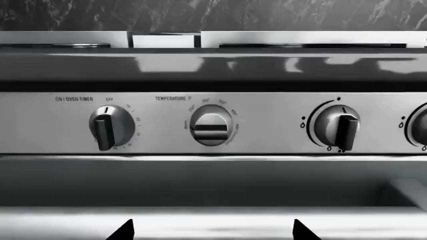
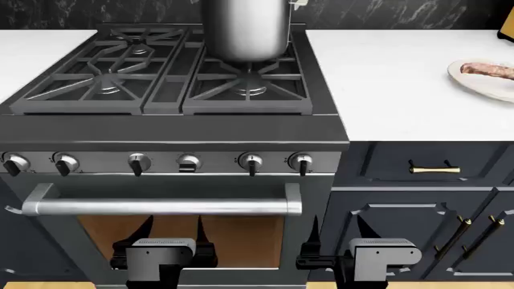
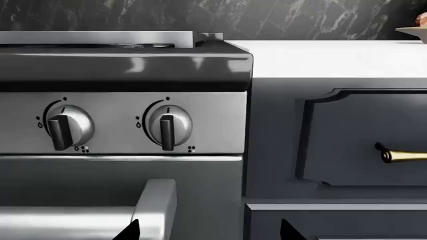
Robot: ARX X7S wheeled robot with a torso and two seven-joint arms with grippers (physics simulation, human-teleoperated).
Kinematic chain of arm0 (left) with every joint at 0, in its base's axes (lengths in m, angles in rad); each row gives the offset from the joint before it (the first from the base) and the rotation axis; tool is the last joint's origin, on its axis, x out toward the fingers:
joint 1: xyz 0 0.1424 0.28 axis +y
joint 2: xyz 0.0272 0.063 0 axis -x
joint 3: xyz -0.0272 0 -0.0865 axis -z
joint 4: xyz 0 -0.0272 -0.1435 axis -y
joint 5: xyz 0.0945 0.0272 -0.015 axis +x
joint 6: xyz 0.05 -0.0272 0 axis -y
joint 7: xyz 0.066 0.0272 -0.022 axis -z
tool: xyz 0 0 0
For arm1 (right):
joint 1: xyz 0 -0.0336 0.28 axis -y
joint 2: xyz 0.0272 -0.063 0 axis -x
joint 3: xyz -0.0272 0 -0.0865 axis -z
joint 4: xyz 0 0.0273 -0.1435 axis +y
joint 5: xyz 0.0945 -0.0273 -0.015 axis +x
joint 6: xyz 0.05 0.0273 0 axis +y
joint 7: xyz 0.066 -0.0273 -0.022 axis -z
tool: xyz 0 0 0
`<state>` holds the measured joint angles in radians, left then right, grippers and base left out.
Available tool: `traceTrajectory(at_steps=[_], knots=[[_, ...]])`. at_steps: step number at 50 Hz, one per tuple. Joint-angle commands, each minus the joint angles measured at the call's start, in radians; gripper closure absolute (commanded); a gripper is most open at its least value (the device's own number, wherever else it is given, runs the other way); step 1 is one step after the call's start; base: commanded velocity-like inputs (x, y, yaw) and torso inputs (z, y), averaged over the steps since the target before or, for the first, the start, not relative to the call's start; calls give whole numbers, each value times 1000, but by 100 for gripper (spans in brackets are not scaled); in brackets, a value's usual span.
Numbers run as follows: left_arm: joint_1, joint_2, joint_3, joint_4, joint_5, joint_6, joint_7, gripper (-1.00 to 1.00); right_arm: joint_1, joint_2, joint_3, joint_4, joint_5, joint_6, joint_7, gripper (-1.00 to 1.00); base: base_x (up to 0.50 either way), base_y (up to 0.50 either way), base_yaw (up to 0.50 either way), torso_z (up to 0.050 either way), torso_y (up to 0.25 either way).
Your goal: Frozen meat rests on a plate on the counter. Retrieve the meat and place it in a pot on a burner. Then turn the burner on.
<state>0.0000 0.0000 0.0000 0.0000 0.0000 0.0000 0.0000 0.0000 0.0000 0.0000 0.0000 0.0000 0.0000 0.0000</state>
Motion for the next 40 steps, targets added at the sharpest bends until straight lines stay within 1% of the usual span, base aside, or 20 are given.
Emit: traceTrajectory(at_steps=[1, 5, 11, 27, 40], knots=[[-2, -16, 17, -2, -16, -10, -18, -100, 1, 16, -21, -1, 7, 3, 24, -100, 0, 0, 0, 0, 0], [-3, -37, 50, -6, -17, -49, -23, -100, 0, 32, -40, -3, 14, 1, 46, -100, 0, 0, 0, 0, 0], [-7, -51, 73, -8, -25, -60, -29, -100, 3, 46, -55, 5, 36, -9, 54, -100, 0, 0, 0, 0, 0], [-16, -72, 98, -22, -54, -73, -55, -100, 5, 66, -73, 15, 83, -42, 83, -100, 0, -500, 0, 0, 0], [-24, -84, 116, -40, -56, -57, -82, -100, -3, 90, -85, 14, 77, -42, 116, -100, 0, -500, 0, 0, 0]])
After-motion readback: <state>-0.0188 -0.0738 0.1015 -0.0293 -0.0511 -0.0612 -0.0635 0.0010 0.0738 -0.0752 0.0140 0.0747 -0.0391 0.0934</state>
